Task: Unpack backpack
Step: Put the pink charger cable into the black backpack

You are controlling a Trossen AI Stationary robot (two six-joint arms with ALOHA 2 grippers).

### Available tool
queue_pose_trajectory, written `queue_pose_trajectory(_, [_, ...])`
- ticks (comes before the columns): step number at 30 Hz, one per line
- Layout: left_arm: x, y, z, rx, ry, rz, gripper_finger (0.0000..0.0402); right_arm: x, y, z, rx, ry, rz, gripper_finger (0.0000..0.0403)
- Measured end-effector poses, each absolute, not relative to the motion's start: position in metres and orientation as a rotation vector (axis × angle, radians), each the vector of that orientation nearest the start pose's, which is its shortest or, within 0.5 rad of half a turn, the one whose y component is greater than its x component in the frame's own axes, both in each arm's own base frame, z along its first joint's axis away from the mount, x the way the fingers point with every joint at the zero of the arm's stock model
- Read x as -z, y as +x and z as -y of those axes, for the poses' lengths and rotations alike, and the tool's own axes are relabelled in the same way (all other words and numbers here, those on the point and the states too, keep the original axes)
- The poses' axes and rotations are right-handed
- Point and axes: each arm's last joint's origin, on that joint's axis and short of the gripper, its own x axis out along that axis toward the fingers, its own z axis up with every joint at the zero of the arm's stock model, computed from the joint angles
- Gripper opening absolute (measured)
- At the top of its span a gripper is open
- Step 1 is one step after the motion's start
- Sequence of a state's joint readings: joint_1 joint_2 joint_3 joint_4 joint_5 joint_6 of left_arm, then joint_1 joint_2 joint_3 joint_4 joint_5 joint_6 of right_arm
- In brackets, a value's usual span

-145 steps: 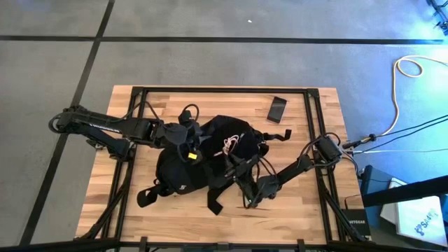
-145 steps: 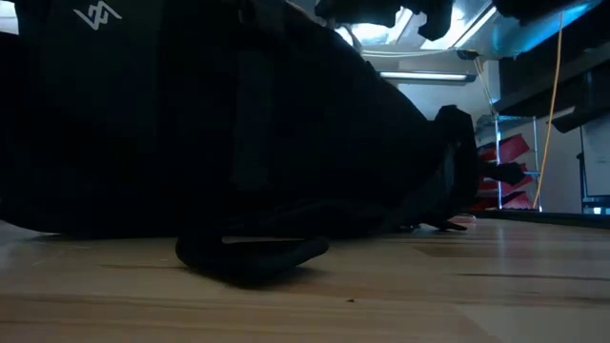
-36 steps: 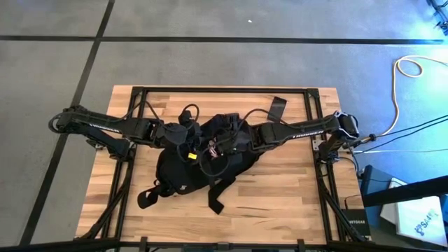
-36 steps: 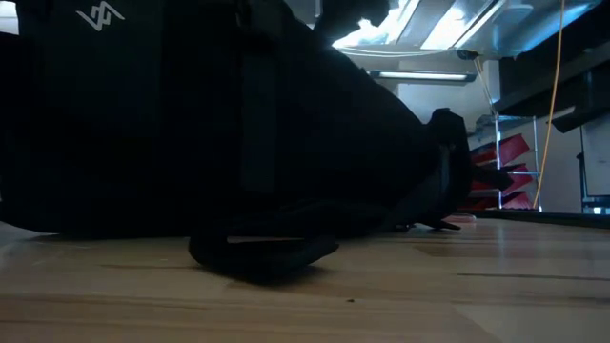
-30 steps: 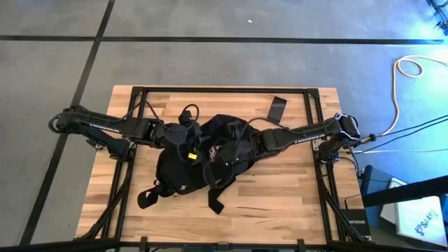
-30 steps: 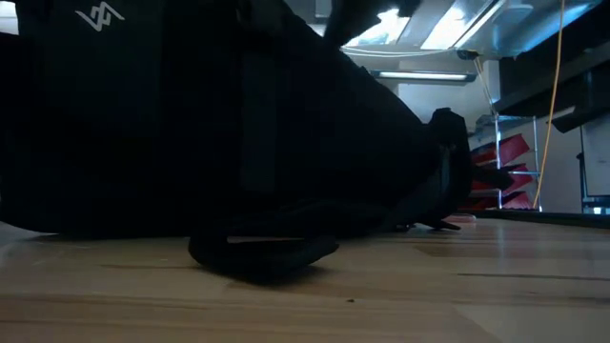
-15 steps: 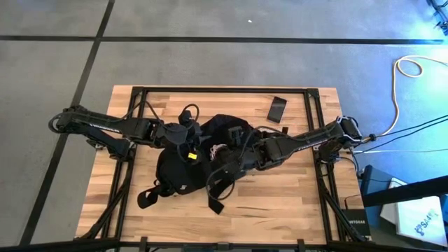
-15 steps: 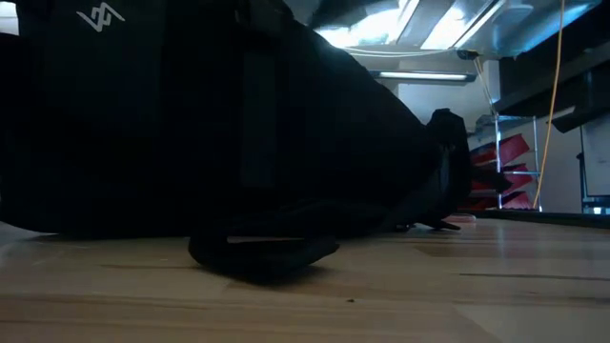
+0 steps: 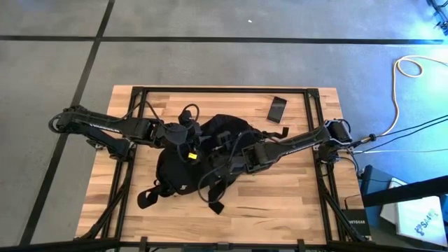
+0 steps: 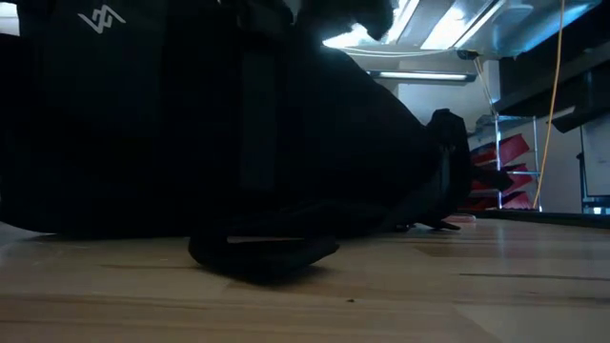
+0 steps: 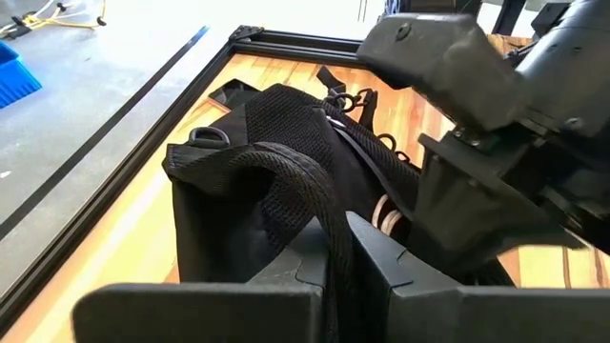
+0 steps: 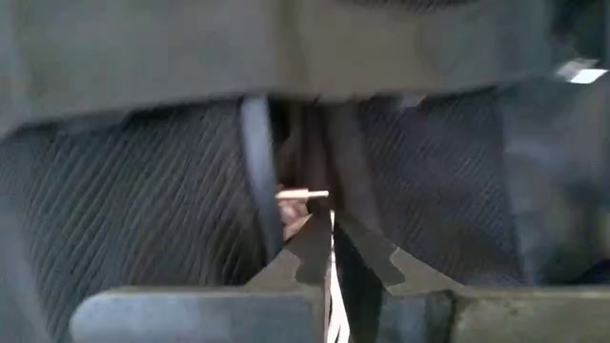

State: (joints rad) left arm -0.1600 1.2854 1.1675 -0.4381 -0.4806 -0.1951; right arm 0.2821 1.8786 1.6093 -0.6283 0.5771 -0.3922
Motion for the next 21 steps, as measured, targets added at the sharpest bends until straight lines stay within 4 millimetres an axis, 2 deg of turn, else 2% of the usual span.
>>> queue_pose_trajectory(5, [-0.338, 0.274, 0.031, -0.360, -0.014, -0.496, 0.0005, -0.273, 0.386, -0.106, 0.082, -0.712, -0.949, 0.0000])
queue_pose_trajectory(10, [-0.338, 0.274, 0.031, -0.358, -0.014, -0.496, 0.0005, -0.279, 0.373, -0.112, 0.101, -0.707, -0.983, 0.0000])
queue_pose_trajectory(16, [-0.338, 0.274, 0.031, -0.359, -0.013, -0.497, 0.0006, -0.302, 0.365, -0.113, 0.232, -0.736, -0.874, 0.0000])
queue_pose_trajectory(21, [-0.338, 0.274, 0.031, -0.360, -0.014, -0.497, 0.0005, -0.312, 0.373, -0.109, 0.259, -0.680, -0.773, 0.0000])
